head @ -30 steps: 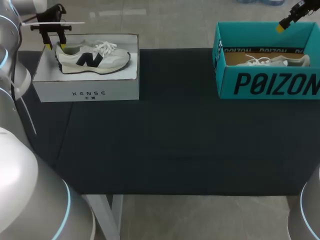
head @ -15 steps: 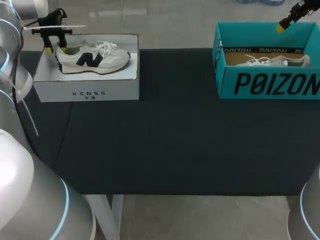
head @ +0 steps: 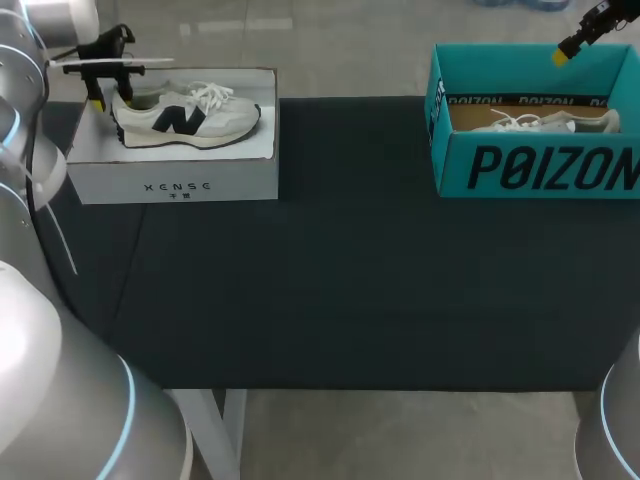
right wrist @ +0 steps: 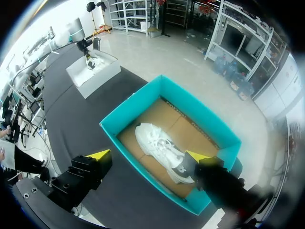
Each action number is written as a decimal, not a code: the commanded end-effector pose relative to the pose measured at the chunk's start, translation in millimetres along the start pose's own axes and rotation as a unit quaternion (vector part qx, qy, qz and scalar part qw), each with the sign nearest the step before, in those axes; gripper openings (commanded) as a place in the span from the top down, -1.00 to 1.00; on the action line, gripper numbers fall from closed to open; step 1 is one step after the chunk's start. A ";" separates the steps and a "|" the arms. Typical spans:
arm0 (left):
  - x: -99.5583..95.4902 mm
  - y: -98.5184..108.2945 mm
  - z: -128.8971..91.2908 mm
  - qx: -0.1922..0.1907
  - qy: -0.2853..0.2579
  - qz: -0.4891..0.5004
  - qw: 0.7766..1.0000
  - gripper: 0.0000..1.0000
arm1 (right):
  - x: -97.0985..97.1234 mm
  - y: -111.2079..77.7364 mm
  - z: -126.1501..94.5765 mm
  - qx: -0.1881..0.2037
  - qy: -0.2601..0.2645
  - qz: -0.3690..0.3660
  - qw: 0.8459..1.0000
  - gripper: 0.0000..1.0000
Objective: Take the shoe out of the shoebox, open the shoe tongue, remove and reinsert the insole, then place the shoe into the shoebox
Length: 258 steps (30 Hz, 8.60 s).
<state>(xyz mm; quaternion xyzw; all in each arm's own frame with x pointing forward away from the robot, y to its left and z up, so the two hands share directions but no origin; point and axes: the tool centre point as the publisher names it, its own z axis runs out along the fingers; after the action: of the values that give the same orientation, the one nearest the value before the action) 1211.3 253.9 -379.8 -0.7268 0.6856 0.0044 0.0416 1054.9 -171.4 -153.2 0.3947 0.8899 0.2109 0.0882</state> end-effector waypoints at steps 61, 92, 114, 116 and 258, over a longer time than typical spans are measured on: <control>1.6 -7.4 23.3 -0.353 -0.013 -0.010 0.935 0.42 | -0.5 0.0 0.3 0.000 0.000 0.000 1.000 -1.00; 3.7 -14.6 -5.3 -0.351 -0.011 0.015 0.936 1.00 | -0.5 0.0 0.3 0.000 0.000 0.000 1.000 -1.00; 17.3 0.7 -137.0 -0.350 0.007 -0.033 0.936 1.00 | -0.5 0.0 0.3 0.000 0.000 0.000 1.000 -1.00; 20.6 6.3 -150.5 -0.354 0.009 -0.028 0.935 1.00 | -0.5 0.0 0.3 0.000 0.000 0.000 1.000 -1.00; 219.4 386.3 -152.7 -0.002 -0.058 0.040 0.998 1.00 | -0.5 0.0 0.3 0.000 0.000 0.000 1.000 -1.00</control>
<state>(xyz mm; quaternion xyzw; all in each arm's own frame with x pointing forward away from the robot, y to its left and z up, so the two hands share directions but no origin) 835.5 11.0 -251.8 -0.6961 0.7124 0.0526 0.0718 1054.9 -171.5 -153.3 0.3947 0.8899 0.2110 0.0882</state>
